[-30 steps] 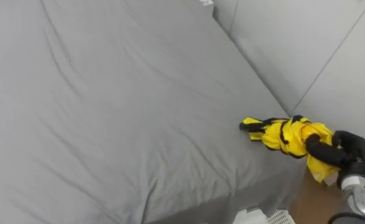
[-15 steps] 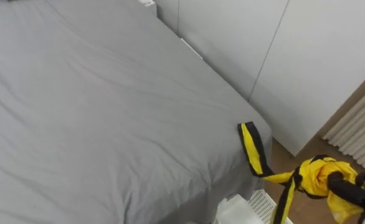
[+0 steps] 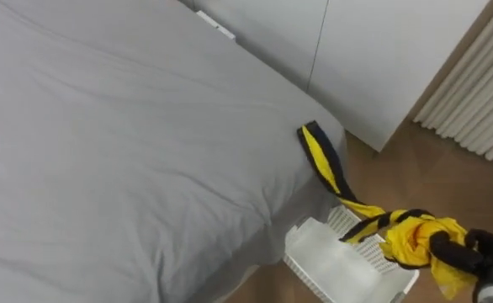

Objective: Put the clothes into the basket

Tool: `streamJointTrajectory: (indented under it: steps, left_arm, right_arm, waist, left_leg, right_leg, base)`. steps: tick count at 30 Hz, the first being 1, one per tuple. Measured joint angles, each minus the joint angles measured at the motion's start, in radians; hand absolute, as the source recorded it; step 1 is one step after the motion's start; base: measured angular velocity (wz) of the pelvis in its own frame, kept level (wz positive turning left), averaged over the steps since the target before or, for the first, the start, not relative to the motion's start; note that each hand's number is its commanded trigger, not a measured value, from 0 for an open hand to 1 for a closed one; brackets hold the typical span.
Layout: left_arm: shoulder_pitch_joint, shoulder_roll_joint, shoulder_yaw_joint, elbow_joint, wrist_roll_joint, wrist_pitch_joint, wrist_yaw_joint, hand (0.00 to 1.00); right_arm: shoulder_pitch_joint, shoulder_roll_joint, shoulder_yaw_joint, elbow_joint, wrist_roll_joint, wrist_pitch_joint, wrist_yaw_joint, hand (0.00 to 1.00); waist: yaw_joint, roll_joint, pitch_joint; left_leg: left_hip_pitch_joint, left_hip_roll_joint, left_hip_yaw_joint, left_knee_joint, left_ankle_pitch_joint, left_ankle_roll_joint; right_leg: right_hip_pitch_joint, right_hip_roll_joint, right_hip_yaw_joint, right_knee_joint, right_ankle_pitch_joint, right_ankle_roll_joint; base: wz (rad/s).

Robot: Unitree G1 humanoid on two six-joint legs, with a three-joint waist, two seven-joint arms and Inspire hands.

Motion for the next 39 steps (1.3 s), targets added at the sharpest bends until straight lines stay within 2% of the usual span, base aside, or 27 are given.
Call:
streamJointTrajectory:
  steps: [2, 5, 7, 11, 12, 13, 17, 19, 22, 23, 26, 33, 39]
  left_arm:
    - [-0.03, -0.001, -0.017, 0.013, -0.031, -0.008, 0.0, 0.0]
    - [-0.038, -0.006, -0.022, 0.018, -0.082, -0.016, -0.001, 0.0]
    - [-0.047, -0.006, -0.053, 0.038, -0.119, -0.016, 0.001, 0.0]
    - [-0.052, -0.01, -0.11, 0.043, -0.119, -0.016, 0.002, 0.0]
    - [-0.052, -0.009, -0.126, 0.043, -0.117, -0.018, 0.002, 0.0]
    - [-0.052, -0.009, -0.136, 0.046, -0.117, -0.019, 0.003, 0.0]
    - [-0.052, -0.009, -0.15, 0.048, -0.117, -0.018, 0.003, 0.0]
    - [-0.056, -0.009, -0.15, 0.046, -0.118, -0.018, 0.002, 0.0]
    - [-0.061, -0.009, -0.151, 0.044, -0.118, -0.02, 0.0, 0.0]
    - [-0.073, -0.009, -0.151, 0.043, -0.118, -0.02, -0.001, 0.0]
    - [-0.091, -0.011, -0.152, 0.044, -0.118, -0.021, 0.0, 0.0]
    - [-0.093, -0.011, -0.151, 0.04, -0.118, -0.021, 0.003, 0.0]
    - [-0.093, -0.011, -0.153, 0.041, -0.118, -0.022, 0.003, 0.0]
  right_arm:
    - [-0.055, -0.009, 0.013, 0.054, 0.0, -0.003, -0.004, 1.0]
    - [-0.129, -0.014, 0.027, 0.116, 0.005, -0.02, -0.03, 1.0]
    - [-0.171, -0.02, 0.054, 0.189, 0.007, -0.033, -0.047, 1.0]
    - [-0.203, -0.025, 0.083, 0.266, 0.009, -0.035, -0.047, 1.0]
    - [-0.21, -0.027, 0.096, 0.286, 0.009, -0.035, -0.045, 0.88]
    - [-0.217, -0.027, 0.114, 0.305, 0.009, -0.039, -0.044, 0.0]
    - [-0.236, -0.027, 0.147, 0.37, 0.017, -0.048, -0.035, 0.0]
    - [-0.239, -0.027, 0.15, 0.401, 0.023, -0.05, -0.033, 0.0]
    - [-0.254, -0.027, 0.15, 0.434, 0.041, -0.056, -0.034, 0.0]
    - [-0.265, -0.027, 0.15, 0.453, 0.042, -0.06, -0.036, 0.0]
    - [-0.286, -0.026, 0.151, 0.479, 0.039, -0.067, -0.036, 0.0]
    - [-0.302, -0.028, 0.15, 0.516, 0.04, -0.068, -0.035, 0.0]
    - [-0.296, -0.028, 0.147, 0.517, 0.048, -0.069, -0.037, 0.0]
  waist:
    - [0.005, 0.007, 0.0039]
    - [0.01, 0.02, 0.0072]
    - [0.015, 0.036, 0.0055]
    - [0.025, 0.063, 0.0061]
    - [0.044, 0.066, 0.0047]
    - [0.052, 0.071, 0.0066]
    - [0.084, 0.077, 0.0056]
    - [0.097, 0.084, 0.005]
    - [0.109, 0.085, 0.0054]
    - [0.112, 0.085, 0.0055]
    - [0.128, 0.084, 0.0062]
    - [0.144, 0.083, 0.007]
    - [0.136, 0.081, 0.0078]
  left_leg:
    - [-0.031, -0.005, -0.004, 0.003, 0.001, 0.002]
    - [-0.068, -0.01, -0.014, 0.004, 0.008, 0.012]
    - [-0.099, -0.01, -0.024, 0.005, 0.013, 0.02]
    - [-0.126, -0.016, -0.042, 0.004, 0.024, 0.026]
    - [-0.131, -0.017, -0.041, 0.005, 0.024, 0.026]
    - [-0.137, -0.018, -0.042, 0.005, 0.024, 0.026]
    - [-0.164, -0.02, -0.052, 0.005, 0.03, 0.029]
    - [-0.18, -0.024, -0.072, 0.005, 0.039, 0.031]
    - [-0.186, -0.03, -0.085, 0.002, 0.042, 0.033]
    - [-0.193, -0.034, -0.102, 0.001, 0.047, 0.035]
    - [-0.201, -0.035, -0.109, 0.0, 0.048, 0.036]
    - [-0.206, -0.035, -0.124, -0.004, 0.05, 0.039]
    - [-0.205, -0.036, -0.144, -0.005, 0.051, 0.041]
  right_leg:
    - [-0.039, 0.002, 0.001, 0.017, 0.001, -0.002]
    - [-0.09, 0.002, 0.0, 0.039, 0.001, -0.003]
    - [-0.118, -0.001, -0.007, 0.041, 0.003, -0.006]
    - [-0.142, -0.014, -0.032, 0.052, 0.003, -0.007]
    - [-0.152, -0.014, -0.031, 0.057, 0.003, -0.007]
    - [-0.159, -0.016, -0.033, 0.059, 0.003, -0.007]
    - [-0.183, -0.021, -0.038, 0.063, 0.002, -0.007]
    - [-0.191, -0.031, -0.061, 0.059, 0.002, -0.007]
    - [-0.193, -0.037, -0.071, 0.058, 0.001, -0.007]
    - [-0.193, -0.045, -0.089, 0.058, -0.002, -0.006]
    - [-0.197, -0.049, -0.096, 0.056, -0.002, -0.006]
    - [-0.197, -0.057, -0.113, 0.053, -0.006, -0.004]
    - [-0.177, -0.066, -0.137, 0.042, -0.008, -0.002]
  base:
    - [0.0]
    - [0.02]
    - [0.15]
    - [0.22]
    - [0.0]
    - [0.0]
    - [0.09]
    - [0.25]
    - [0.21]
    - [0.28]
    - [0.16]
    - [0.07]
    - [0.11]
